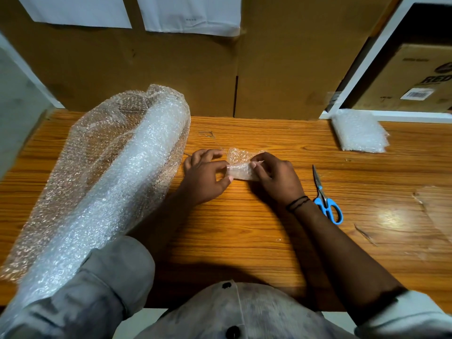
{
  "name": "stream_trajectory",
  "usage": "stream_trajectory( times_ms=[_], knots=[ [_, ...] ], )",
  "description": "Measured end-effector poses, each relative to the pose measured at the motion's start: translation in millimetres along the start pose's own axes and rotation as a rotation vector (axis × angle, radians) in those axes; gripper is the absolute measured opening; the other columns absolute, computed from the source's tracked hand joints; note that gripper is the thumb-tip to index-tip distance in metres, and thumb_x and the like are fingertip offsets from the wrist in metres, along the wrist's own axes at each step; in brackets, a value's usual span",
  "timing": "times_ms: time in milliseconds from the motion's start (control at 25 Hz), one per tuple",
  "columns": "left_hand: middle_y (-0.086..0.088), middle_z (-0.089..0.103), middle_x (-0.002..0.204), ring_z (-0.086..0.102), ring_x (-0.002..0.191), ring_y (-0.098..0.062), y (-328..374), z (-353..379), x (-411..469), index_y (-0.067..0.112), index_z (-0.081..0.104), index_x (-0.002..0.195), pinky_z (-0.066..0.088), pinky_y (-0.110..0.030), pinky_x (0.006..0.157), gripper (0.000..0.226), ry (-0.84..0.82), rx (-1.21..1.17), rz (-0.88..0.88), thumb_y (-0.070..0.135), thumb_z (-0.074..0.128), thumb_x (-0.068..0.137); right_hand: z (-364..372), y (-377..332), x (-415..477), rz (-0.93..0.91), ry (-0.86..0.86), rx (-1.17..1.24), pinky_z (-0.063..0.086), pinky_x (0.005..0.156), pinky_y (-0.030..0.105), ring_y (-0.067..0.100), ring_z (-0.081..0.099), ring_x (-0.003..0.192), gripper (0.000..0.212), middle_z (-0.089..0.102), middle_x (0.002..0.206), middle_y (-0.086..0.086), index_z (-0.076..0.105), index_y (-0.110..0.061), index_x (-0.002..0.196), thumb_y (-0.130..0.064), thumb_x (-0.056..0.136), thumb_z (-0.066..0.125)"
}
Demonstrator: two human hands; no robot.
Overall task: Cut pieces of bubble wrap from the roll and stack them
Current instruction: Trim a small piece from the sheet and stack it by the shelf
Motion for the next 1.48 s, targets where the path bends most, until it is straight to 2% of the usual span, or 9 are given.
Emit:
stream_trajectory(
  times_ms=[200,360,520,640,840,1040,1280,1400,1480],
  knots=[
    [0.017,0.071,0.107,0.058,0.117,-0.013,1,-2,13,0.033,0.072,0.101,0.026,-0.037,0.104,0.019,0.109,-0.268,-0.152,0.049,0.067,0.094,0,7,9,0.165,-0.061,0.37,0.056,0.079,0.021,0.005,0.071,0.093,0.051,0.074,0.106,-0.008,0.058,-0.026,0.138,-0.042,0.093,0.076],
    [0.016,0.071,0.077,0.069,0.088,-0.008,-2,-6,18,0.029,0.07,0.097,0.037,-0.045,0.106,0.021,0.188,-0.363,-0.19,0.049,0.064,0.096,8,16,13,0.202,-0.064,0.191,0.055,0.075,0.029,0.013,0.072,0.084,0.064,0.076,0.094,-0.004,0.048,-0.024,0.148,-0.022,0.091,0.077],
    [0.015,0.071,0.081,0.066,0.094,-0.01,2,-2,24,0.031,0.061,0.122,0.029,-0.04,0.101,0.032,0.175,-0.282,-0.175,0.049,0.065,0.096,12,18,17,0.258,0.01,0.127,0.048,0.077,0.026,0.022,0.07,0.093,0.067,0.07,0.092,-0.002,0.048,-0.017,0.149,-0.02,0.089,0.078],
    [0.016,0.069,0.086,0.063,0.101,-0.012,4,2,31,0.029,0.047,0.144,0.028,-0.041,0.101,0.059,0.142,-0.185,-0.126,0.05,0.068,0.093,16,12,9,0.162,0.102,-0.089,0.048,0.092,0.037,0.033,0.057,0.114,0.076,0.06,0.119,0.013,0.036,-0.012,0.157,-0.018,0.089,0.072],
    [-0.007,0.063,0.131,0.055,0.124,-0.032,10,1,30,0.019,0.036,0.152,0.041,-0.047,0.102,0.077,0.141,0.112,-0.159,0.058,0.063,0.092,26,2,-8,-0.103,0.133,-0.51,0.046,0.096,0.049,0.037,0.043,0.128,0.031,0.051,0.141,0.013,0.069,-0.025,0.123,-0.032,0.094,0.059],
    [-0.009,0.072,0.115,0.065,0.111,-0.033,23,5,34,0.015,0.051,0.138,0.054,-0.041,0.086,0.066,0.052,-0.019,-0.289,0.053,0.072,0.088,28,6,-20,-0.005,0.169,-0.448,0.045,0.095,0.049,0.037,0.044,0.127,0.029,0.055,0.136,0.012,0.071,-0.018,0.112,-0.035,0.09,0.064],
    [0.011,0.07,0.095,0.068,0.088,-0.011,33,5,36,0.024,0.062,0.131,0.055,-0.033,0.084,0.05,-0.003,-0.458,-0.246,0.023,0.082,0.085,15,17,-15,0.126,0.105,-0.095,0.035,0.104,0.043,0.029,0.043,0.134,0.041,0.052,0.14,0.007,0.06,-0.015,0.113,-0.038,0.084,0.078],
    [0.009,0.069,0.1,0.07,0.084,-0.012,45,4,33,0.031,0.06,0.134,0.06,-0.036,0.082,0.057,-0.093,-0.598,-0.132,0.02,0.085,0.083,-12,28,0,0.192,0.068,0.16,0.047,0.096,0.035,0.015,0.063,0.11,0.06,0.064,0.119,-0.001,0.055,-0.017,0.133,-0.034,0.083,0.083],
    [0.007,0.07,0.11,0.073,0.091,-0.018,51,4,33,0.032,0.058,0.138,0.062,-0.039,0.084,0.06,-0.109,-0.692,-0.117,0.02,0.084,0.085,-29,35,7,0.28,0.04,0.344,0.051,0.076,0.029,0.005,0.064,0.077,0.047,0.067,0.091,-0.003,0.063,-0.016,0.128,-0.026,0.087,0.083]
  ],
)
Point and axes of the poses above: each hand's wrist, its own x-axis towards the middle knuckle, its own z-axis out of the palm, y = z × x, the point moved 5 cm from there along x, towards the middle knuckle
